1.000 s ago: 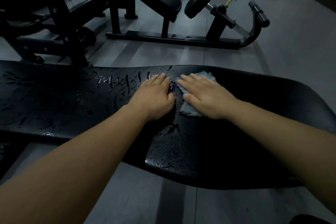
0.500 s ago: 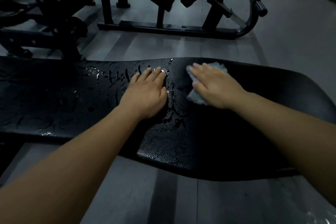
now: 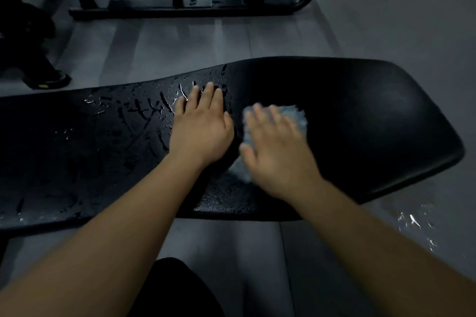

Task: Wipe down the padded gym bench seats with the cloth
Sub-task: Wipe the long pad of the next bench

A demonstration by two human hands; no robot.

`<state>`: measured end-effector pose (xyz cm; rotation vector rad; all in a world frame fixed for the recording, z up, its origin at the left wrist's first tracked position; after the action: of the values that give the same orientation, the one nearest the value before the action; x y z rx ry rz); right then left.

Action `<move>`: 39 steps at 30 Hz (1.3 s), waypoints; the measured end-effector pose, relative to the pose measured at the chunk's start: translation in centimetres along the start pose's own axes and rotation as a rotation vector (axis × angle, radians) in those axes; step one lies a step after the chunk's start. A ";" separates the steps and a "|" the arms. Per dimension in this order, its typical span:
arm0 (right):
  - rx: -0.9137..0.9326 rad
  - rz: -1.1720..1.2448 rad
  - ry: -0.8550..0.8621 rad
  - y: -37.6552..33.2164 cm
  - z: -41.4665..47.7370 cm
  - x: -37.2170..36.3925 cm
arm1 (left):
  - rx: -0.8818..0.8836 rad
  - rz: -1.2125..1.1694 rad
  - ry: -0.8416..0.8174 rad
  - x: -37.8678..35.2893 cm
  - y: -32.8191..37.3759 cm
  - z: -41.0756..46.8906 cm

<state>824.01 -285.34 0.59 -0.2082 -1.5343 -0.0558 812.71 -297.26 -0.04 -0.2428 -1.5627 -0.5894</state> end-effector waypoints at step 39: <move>0.682 0.034 -0.111 2.1 -1.0 0.2 | 0.096 -0.026 0.102 0.6 -2.4 -3.6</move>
<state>825.33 -283.42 0.56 0.3104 -1.5737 0.5069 814.59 -301.26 -0.10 -0.1188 -1.4927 -0.5374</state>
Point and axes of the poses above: each hand's wrist, its own z-axis towards the middle knuckle, its own x-axis out of the back of the hand, y = z × x, the point moved 1 cm from there along z, towards the middle knuckle, and after that the axes turned 3 degrees about -z, right-handed, at the moved point
